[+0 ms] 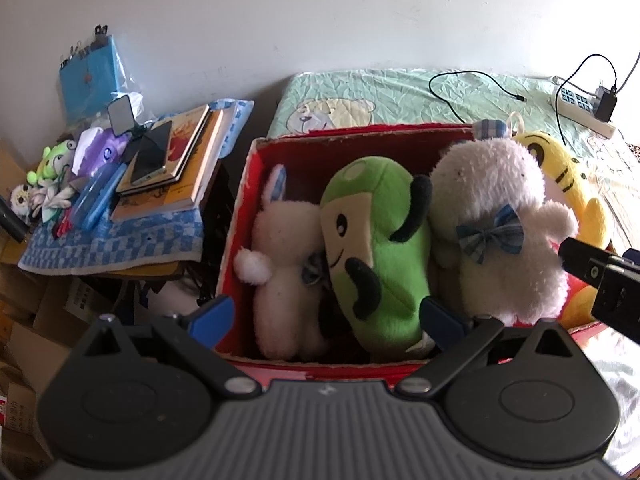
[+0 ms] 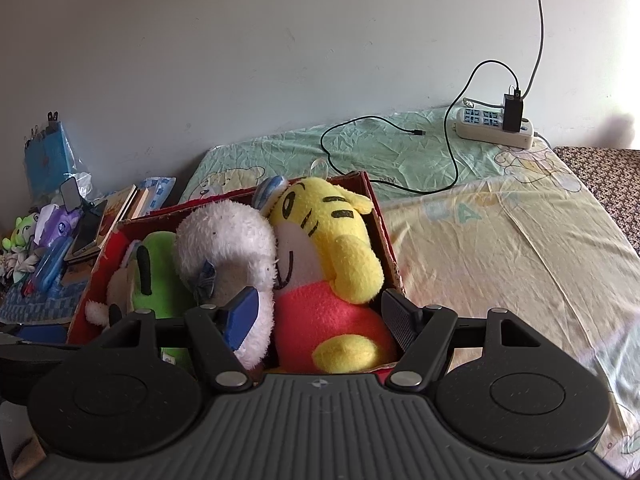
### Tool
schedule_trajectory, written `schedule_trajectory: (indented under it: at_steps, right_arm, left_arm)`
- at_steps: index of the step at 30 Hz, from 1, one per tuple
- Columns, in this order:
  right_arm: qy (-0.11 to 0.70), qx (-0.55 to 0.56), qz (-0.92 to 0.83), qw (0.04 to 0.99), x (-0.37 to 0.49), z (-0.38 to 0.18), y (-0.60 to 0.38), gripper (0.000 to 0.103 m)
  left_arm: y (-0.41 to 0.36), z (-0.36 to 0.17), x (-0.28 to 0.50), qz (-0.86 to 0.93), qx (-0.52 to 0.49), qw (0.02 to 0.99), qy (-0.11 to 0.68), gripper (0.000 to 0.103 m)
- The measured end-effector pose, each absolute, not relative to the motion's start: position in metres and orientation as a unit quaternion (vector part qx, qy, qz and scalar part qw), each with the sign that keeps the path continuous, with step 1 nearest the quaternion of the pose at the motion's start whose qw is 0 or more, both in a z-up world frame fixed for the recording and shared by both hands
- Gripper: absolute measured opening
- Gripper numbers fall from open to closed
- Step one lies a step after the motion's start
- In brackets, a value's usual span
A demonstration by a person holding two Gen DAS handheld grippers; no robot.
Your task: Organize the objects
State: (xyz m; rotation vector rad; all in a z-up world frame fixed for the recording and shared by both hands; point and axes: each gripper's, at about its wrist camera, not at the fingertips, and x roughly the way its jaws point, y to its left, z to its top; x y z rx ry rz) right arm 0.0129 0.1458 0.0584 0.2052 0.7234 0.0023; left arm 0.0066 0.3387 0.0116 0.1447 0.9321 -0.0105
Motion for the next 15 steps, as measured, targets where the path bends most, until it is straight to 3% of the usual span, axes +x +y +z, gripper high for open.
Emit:
schedule_trajectory:
  at_steps: [15]
  right_arm:
    - [0.363,0.093,-0.011,0.927,0.0213,0.0547,0.1452,0.071]
  left_arm:
    - [0.337,0.0106,0.0102,-0.013,0.07,0.893,0.444,0.099]
